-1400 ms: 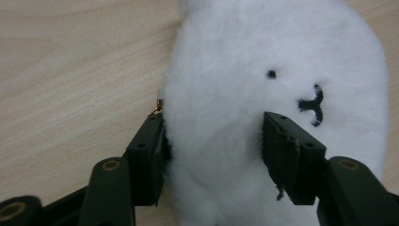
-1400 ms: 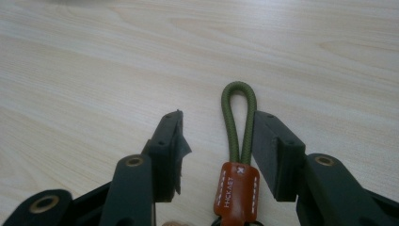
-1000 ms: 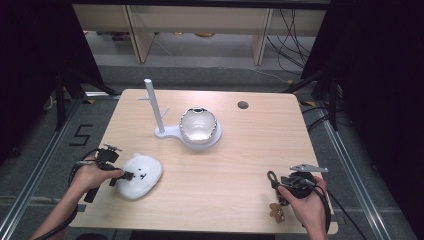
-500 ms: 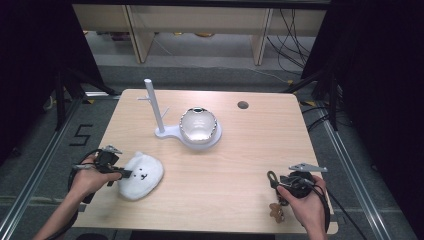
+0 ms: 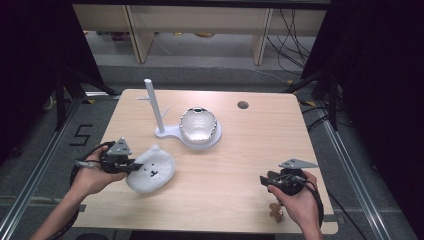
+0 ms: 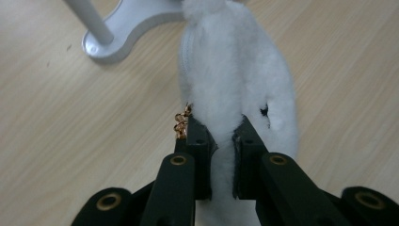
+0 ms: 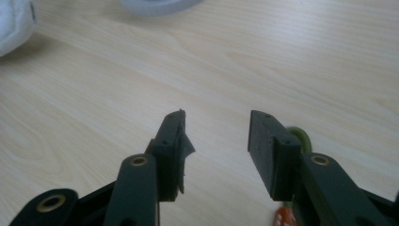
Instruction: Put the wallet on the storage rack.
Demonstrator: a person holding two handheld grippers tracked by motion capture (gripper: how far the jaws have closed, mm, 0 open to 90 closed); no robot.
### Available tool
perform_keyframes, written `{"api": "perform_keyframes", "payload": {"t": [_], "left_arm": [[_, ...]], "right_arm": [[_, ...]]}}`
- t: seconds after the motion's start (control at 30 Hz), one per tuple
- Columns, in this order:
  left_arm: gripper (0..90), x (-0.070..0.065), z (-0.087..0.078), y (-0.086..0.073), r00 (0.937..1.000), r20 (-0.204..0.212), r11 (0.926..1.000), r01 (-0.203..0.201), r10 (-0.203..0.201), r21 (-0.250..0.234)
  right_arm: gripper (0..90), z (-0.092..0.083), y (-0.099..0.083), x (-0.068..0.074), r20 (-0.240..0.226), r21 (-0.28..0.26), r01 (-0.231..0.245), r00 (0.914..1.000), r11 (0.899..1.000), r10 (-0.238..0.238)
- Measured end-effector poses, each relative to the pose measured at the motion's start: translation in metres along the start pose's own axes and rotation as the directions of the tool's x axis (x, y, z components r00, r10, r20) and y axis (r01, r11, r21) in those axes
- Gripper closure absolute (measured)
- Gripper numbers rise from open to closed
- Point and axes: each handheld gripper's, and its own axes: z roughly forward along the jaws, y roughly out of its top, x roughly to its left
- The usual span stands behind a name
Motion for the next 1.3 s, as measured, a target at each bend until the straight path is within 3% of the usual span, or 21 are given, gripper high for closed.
{"api": "perform_keyframes", "payload": {"t": [0.07, 0.1, 0.13, 0.27, 0.3, 0.33, 0.47, 0.53, 0.6, 0.67, 0.73, 0.87, 0.97, 1.0, 1.03, 1.07, 1.17, 1.3], "left_arm": [[79.9, -0.005, -0.003, 0.01, 0.9985, 0.003, 0.9984, -0.054, 0.054, -0.018], [79.8, -0.009, -0.003, 0.014, 0.9984, 0.015, 0.9983, -0.055, 0.055, -0.02], [79.9, -0.012, -0.003, 0.019, 0.9957, 0.025, 0.9957, -0.088, 0.089, -0.028], [79.8, -0.022, -0.002, 0.034, 0.9879, 0.043, 0.9885, -0.147, 0.149, -0.033], [79.8, -0.024, -0.001, 0.039, 0.9842, 0.05, 0.9852, -0.169, 0.17, -0.031], [79.8, -0.027, 0.001, 0.043, 0.9812, 0.056, 0.9825, -0.184, 0.185, -0.031], [79.8, -0.034, 0.007, 0.055, 0.9717, 0.081, 0.9751, -0.22, 0.222, -0.031], [79.7, -0.039, 0.01, 0.06, 0.9678, 0.086, 0.9715, -0.234, 0.237, -0.034], [79.7, -0.044, 0.013, 0.066, 0.9599, 0.099, 0.9649, -0.261, 0.263, -0.03], [79.7, -0.048, 0.015, 0.071, 0.9536, 0.109, 0.9598, -0.279, 0.281, -0.028], [79.6, -0.053, 0.017, 0.075, 0.9458, 0.117, 0.953, -0.302, 0.303, -0.029], [79.6, -0.062, 0.021, 0.083, 0.9306, 0.133, 0.94, -0.34, 0.341, -0.032], [79.5, -0.068, 0.023, 0.087, 0.922, 0.138, 0.9322, -0.36, 0.362, -0.04], [79.5, -0.069, 0.023, 0.089, 0.9194, 0.144, 0.9305, -0.364, 0.366, -0.039], [79.5, -0.071, 0.023, 0.09, 0.9169, 0.143, 0.928, -0.369, 0.373, -0.049], [79.5, -0.072, 0.022, 0.091, 0.9153, 0.147, 0.927, -0.372, 0.375, -0.05], [79.4, -0.075, 0.021, 0.094, 0.9111, 0.144, 0.9225, -0.381, 0.386, -0.063], [79.1, -0.077, 0.019, 0.095, 0.9112, 0.134, 0.9208, -0.382, 0.39, -0.077]], "right_arm": [[57.3, 0.002, 0.004, 0.005, -0.02, -0.009, 0.021, 0.9996, 1.0, -0.021], [56.9, 0.002, 0.006, 0.008, -0.02, -0.009, 0.031, 0.9993, 0.999, -0.031], [56.5, 0.003, 0.008, 0.011, -0.035, -0.02, 0.041, 0.9985, 0.999, -0.042], [55.6, 0.011, 0.017, 0.023, -0.089, -0.065, 0.067, 0.9934, 0.996, -0.073], [55.3, 0.011, 0.021, 0.03, -0.102, -0.052, 0.054, 0.9931, 0.997, -0.059], [55.3, 0.014, 0.024, 0.032, -0.113, -0.077, 0.09, 0.9888, 0.993, -0.098], [53.6, 0.021, 0.036, 0.049, -0.176, -0.084, 0.101, 0.9776, 0.991, -0.115], [53.8, 0.026, 0.045, 0.057, -0.175, -0.113, 0.165, 0.9673, 0.98, -0.183], [53.4, 0.028, 0.05, 0.066, -0.201, -0.115, 0.167, 0.9615, 0.979, -0.187], [52.6, 0.034, 0.056, 0.074, -0.227, -0.115, 0.196, 0.9492, 0.974, -0.218], [51.8, 0.038, 0.06, 0.082, -0.241, -0.107, 0.199, 0.9452, 0.974, -0.22], [48.4, 0.048, 0.068, 0.094, -0.265, -0.112, 0.261, 0.9223, 0.959, -0.282], [44.9, 0.054, 0.071, 0.101, -0.305, -0.121, 0.251, 0.9111, 0.96, -0.277], [44.3, 0.056, 0.073, 0.101, -0.307, -0.123, 0.273, 0.9036, 0.954, -0.298], [44.0, 0.057, 0.074, 0.103, -0.314, -0.114, 0.27, 0.9035, 0.956, -0.292], [43.9, 0.06, 0.075, 0.103, -0.303, -0.135, 0.286, 0.8999, 0.949, -0.314], [46.7, 0.064, 0.075, 0.106, -0.324, -0.115, 0.297, 0.8909, 0.948, -0.318], [64.6, 0.065, 0.075, 0.105, -0.319, -0.133, 0.311, 0.8857, 0.941, -0.338]]}}
